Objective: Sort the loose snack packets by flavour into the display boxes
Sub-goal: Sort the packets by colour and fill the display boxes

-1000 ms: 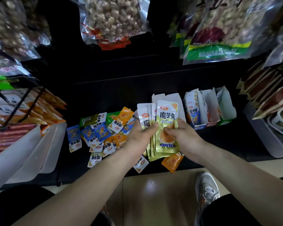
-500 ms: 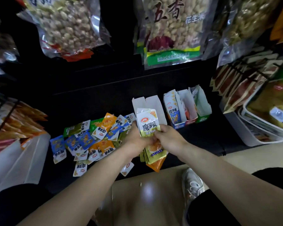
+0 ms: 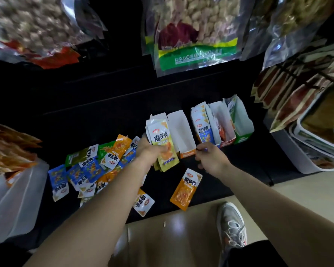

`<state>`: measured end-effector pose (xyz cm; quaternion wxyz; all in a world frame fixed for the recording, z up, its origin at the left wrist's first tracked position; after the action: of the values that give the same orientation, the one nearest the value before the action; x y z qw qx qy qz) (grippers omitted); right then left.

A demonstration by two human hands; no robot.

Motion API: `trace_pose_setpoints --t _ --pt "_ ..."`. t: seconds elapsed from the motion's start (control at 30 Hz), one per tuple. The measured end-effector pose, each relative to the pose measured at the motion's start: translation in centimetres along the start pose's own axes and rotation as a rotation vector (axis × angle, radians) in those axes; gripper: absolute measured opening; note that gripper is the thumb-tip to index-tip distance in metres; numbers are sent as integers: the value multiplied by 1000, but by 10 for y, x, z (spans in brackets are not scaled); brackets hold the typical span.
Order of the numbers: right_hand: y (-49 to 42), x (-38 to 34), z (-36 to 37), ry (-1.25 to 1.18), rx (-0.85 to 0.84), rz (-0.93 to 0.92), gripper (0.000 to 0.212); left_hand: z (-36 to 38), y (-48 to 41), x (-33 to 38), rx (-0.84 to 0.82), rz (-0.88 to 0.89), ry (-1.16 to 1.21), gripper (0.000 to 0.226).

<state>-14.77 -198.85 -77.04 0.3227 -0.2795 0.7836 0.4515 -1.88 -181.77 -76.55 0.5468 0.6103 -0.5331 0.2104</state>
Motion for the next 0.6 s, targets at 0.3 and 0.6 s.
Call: trace_pose_setpoints --t 0.3,0.6 --pt "-62 46 38 10 -35 76 18 16 -93 18 40 122 -14 54" --pt "-100 12 78 94 -48 -137 34 38 -114 12 7 205 63 51"
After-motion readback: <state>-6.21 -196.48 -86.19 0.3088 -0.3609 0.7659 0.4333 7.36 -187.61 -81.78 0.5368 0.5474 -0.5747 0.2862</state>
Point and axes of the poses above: each hand's wrist, its own y-axis away from the middle knuckle, its own z-axis out of the palm, x = y × z, the point moved 5 cm from there along -y, towards the middle knuckle
